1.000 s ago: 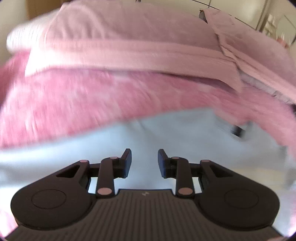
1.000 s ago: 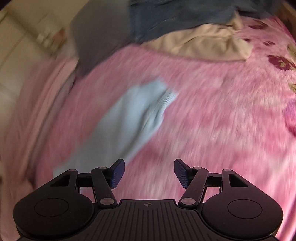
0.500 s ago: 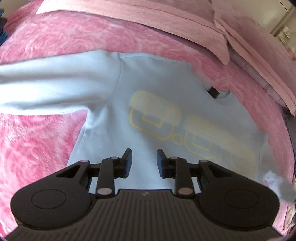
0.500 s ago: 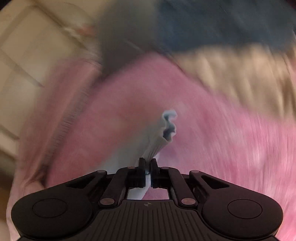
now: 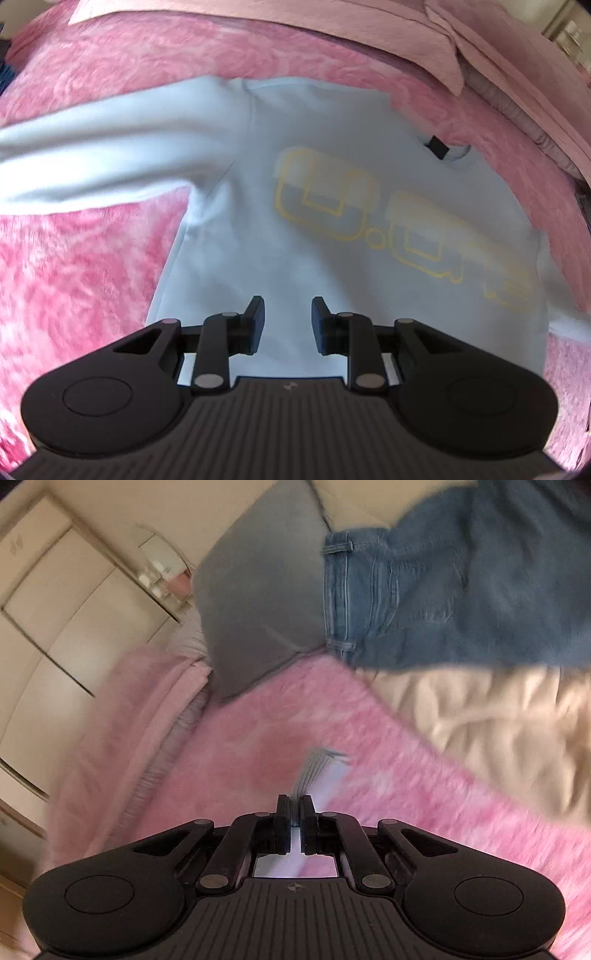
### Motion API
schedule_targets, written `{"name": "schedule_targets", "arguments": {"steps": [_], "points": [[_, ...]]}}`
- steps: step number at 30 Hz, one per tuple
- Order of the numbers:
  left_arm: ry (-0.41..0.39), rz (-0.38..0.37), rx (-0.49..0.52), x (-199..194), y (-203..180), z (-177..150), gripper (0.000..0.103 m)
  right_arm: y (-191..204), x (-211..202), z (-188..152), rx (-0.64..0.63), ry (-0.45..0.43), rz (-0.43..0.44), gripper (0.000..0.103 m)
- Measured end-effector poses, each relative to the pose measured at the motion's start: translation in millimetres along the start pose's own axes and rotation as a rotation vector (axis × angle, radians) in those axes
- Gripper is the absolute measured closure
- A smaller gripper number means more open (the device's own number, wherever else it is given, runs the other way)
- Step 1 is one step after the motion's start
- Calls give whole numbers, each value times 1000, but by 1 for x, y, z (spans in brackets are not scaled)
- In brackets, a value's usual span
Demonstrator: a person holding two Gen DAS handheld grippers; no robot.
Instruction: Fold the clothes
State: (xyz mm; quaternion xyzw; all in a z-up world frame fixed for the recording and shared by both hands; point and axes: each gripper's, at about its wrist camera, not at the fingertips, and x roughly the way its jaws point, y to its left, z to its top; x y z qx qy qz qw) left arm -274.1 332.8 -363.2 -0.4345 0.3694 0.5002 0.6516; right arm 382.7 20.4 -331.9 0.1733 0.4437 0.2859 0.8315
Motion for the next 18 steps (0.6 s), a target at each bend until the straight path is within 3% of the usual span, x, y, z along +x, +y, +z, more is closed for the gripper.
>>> {"name": "schedule_targets", "arguments": {"steps": [4, 6, 9, 11, 13, 14, 15, 18], "points": [[22, 16, -22, 2, 6, -10, 81, -19, 33, -18, -54, 241, -350, 100], [27, 29, -9, -1, 9, -15, 81, -31, 23, -28, -21, 271, -417, 100], [30, 59, 13, -6, 14, -22, 80, -15, -12, -47, -25, 218, -312, 100], [35, 71, 0, -10, 21, -29, 78, 7, -19, -72, -99, 322, -199, 95], [38, 81, -18, -15, 31, -37, 75, 29, -25, -98, -169, 424, -89, 75], [44, 85, -24, -19, 37, -40, 74, 35, -30, -117, -183, 469, -59, 53], [51, 88, -29, -23, 44, -44, 71, 41, -35, -135, -198, 514, -29, 46], [71, 90, -42, -37, 65, -55, 66, 60, -50, -189, -238, 648, 60, 46]]}}
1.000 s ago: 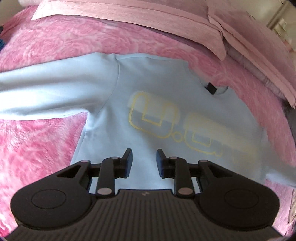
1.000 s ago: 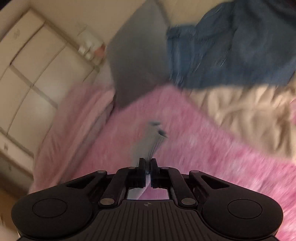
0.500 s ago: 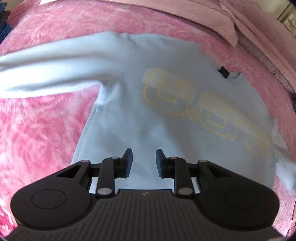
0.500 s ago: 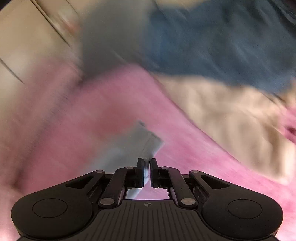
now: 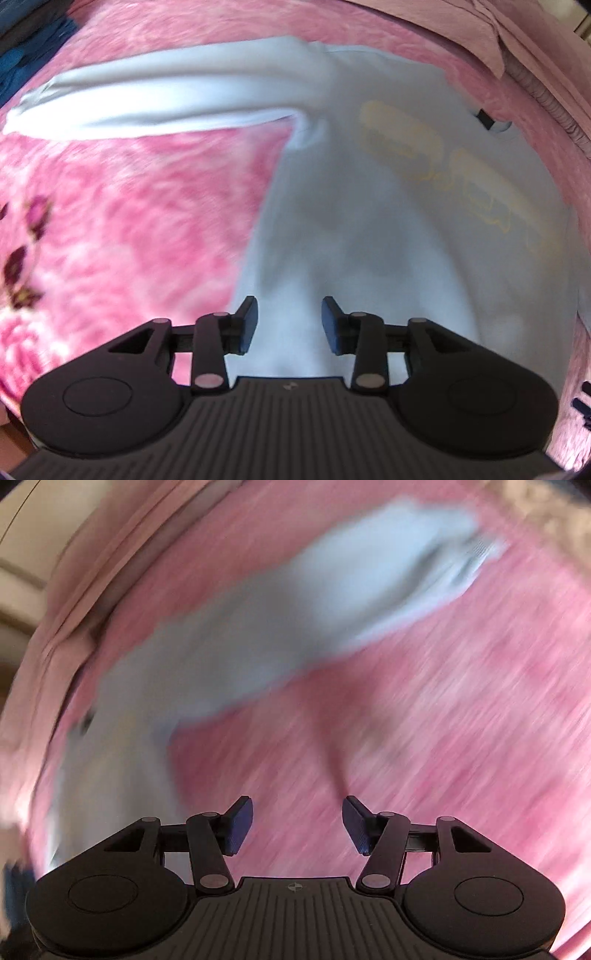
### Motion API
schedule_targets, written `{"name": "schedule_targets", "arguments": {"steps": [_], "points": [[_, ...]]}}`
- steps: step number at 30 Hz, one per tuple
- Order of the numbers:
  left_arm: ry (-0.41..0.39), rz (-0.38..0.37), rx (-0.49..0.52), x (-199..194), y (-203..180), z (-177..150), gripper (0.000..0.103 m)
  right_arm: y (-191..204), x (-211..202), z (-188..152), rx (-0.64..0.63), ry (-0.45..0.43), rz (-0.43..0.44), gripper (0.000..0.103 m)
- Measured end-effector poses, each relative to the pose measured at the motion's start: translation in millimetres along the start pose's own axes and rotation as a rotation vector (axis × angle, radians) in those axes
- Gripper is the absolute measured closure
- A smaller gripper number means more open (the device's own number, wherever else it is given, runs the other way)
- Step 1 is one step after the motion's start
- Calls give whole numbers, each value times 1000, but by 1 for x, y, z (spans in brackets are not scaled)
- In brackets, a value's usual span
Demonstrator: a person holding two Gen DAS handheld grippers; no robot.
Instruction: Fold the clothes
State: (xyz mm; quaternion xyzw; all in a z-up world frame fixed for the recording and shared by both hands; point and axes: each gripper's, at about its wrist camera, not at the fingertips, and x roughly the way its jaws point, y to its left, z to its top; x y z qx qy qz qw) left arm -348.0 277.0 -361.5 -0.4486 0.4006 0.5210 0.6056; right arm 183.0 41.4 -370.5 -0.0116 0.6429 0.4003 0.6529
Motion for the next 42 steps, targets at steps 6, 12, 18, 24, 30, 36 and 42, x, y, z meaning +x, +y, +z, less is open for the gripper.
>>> {"name": "schedule_targets", "arguments": {"steps": [6, 12, 18, 24, 30, 36, 42], "points": [[67, -88, -69, -9, 51, -21, 60, 20, -6, -63, 45, 92, 74, 46], [118, -179, -137, 16, 69, -50, 64, 43, -22, -100, 112, 76, 28, 46], [57, -252, -22, -2, 71, -47, 98, 62, -21, -113, 124, -11, -13, 99], [106, -218, 135, 7, 78, -50, 95, 80, -32, -135, -8, -4, -72, 99], [105, -123, 227, -10, 69, -41, 91, 104, -18, -120, -127, 72, -228, 51], [-34, -127, 216, -22, 38, 10, 91, 154, -31, -64, -358, -130, -293, 51], [-164, -186, 311, 23, -46, 80, 90, 215, 38, 13, -618, -265, -224, 52]]}}
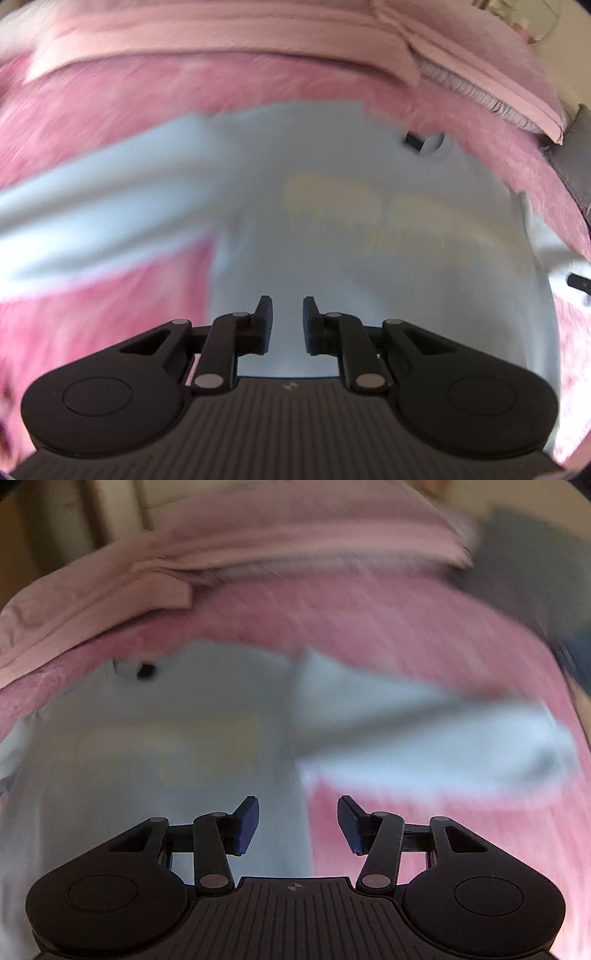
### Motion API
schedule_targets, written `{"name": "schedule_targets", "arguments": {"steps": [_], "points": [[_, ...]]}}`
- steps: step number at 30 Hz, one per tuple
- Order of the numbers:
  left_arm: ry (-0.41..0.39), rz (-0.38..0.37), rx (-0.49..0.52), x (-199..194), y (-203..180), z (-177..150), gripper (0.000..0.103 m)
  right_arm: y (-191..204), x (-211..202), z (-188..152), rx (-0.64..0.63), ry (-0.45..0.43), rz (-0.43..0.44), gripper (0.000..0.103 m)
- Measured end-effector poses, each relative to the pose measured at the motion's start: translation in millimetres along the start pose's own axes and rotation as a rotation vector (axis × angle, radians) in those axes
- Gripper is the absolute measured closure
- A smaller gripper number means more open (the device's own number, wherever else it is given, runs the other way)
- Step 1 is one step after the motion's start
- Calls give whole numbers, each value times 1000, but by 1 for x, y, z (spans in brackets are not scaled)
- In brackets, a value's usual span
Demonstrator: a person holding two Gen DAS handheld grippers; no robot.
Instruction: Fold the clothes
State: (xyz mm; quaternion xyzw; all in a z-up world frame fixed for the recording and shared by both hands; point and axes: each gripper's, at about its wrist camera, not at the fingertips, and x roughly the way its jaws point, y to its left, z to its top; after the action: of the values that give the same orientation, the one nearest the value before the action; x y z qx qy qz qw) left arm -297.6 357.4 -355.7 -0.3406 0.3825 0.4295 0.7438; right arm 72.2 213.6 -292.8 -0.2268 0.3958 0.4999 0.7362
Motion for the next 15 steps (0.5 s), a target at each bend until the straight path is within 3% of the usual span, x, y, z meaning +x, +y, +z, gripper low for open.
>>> {"name": "schedule_targets", "arguments": {"steps": [3, 5, 9, 12, 15], "points": [[-28, 14, 46, 42, -8, 22, 89, 3, 51, 25, -86, -13, 29, 52], [-4, 62, 58, 68, -2, 25, 88, -11, 82, 22, -118, 39, 12, 52], [8, 133, 7, 73, 19, 36, 96, -67, 95, 4, -19, 94, 25, 52], [-18, 110, -39, 64, 27, 60, 95, -76, 83, 26, 34, 63, 18, 52], [-53, 32, 6, 80, 10, 94, 94, -68, 89, 48, 21, 42, 29, 54]]}}
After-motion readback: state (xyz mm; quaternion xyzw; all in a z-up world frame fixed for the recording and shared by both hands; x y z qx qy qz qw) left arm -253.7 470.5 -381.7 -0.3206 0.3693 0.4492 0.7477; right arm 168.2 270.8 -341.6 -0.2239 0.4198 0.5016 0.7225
